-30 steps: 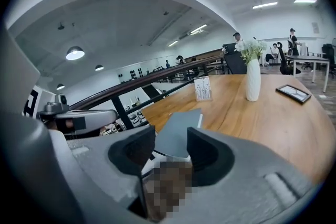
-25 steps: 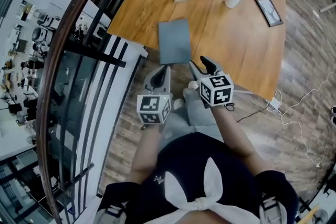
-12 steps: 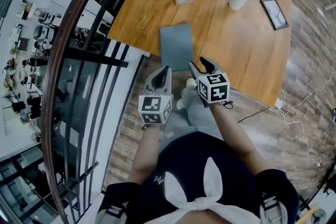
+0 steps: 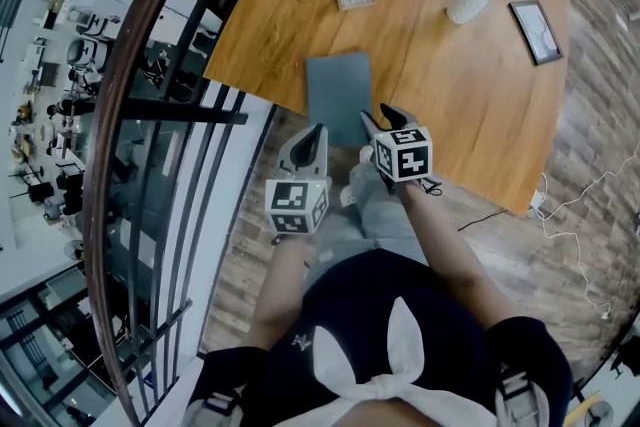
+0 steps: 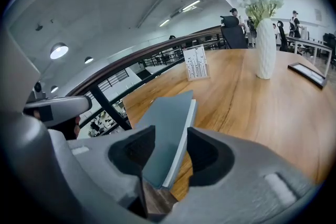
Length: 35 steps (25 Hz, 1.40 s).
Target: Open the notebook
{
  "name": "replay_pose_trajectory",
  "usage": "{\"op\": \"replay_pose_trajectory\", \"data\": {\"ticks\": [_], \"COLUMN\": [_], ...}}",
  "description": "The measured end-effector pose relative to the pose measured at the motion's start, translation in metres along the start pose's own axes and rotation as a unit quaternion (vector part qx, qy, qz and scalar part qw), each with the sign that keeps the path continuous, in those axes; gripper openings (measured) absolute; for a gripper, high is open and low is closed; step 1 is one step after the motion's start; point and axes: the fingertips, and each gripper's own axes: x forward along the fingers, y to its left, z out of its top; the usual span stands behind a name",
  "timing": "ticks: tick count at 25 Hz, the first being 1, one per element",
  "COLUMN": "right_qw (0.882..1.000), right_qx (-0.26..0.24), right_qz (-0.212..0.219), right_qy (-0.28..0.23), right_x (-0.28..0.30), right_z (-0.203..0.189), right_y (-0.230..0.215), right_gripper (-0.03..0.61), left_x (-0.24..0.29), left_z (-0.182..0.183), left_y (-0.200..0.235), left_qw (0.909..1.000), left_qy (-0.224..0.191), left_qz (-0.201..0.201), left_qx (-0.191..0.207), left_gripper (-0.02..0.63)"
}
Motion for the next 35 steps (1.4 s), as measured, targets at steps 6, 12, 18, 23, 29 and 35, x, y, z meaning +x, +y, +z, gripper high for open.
{"op": "replay_pose_trajectory", "data": {"ticks": [6, 12, 18, 23, 29, 35], "right_qw": [0.999, 0.998, 0.996, 0.992, 0.988, 0.986], "right_qx": [0.018, 0.027, 0.038, 0.063, 0.08, 0.117], "right_qz": [0.01, 0.024, 0.043, 0.066, 0.079, 0.065], "right_qy": [0.03, 0.049, 0.069, 0.082, 0.107, 0.099], "right_x": [0.027, 0.049, 0.061, 0.063, 0.066, 0.069], "right_z": [-0.003, -0.006, -0.013, -0.016, -0.017, -0.012], "right_y": [-0.005, -0.012, -0.017, -0.018, -0.02, -0.018], "right_gripper": [0.187, 0.178, 0.157, 0.153, 0.137, 0.098], "left_x": [0.015, 0.031, 0.047, 0.054, 0.065, 0.079], "left_z": [0.001, -0.005, -0.007, -0.013, -0.019, -0.009], "left_y": [0.011, 0.022, 0.029, 0.038, 0.05, 0.064], "left_qw": [0.9999, 0.9993, 0.9986, 0.9977, 0.997, 0.9959], "left_qy": [0.013, 0.033, 0.043, 0.048, 0.064, 0.085], "left_qz": [0.003, 0.017, 0.029, 0.046, 0.045, -0.001], "left_qx": [-0.004, -0.007, -0.007, -0.01, -0.004, 0.03], "left_gripper": [0.017, 0.017, 0.017, 0.017, 0.018, 0.017]}}
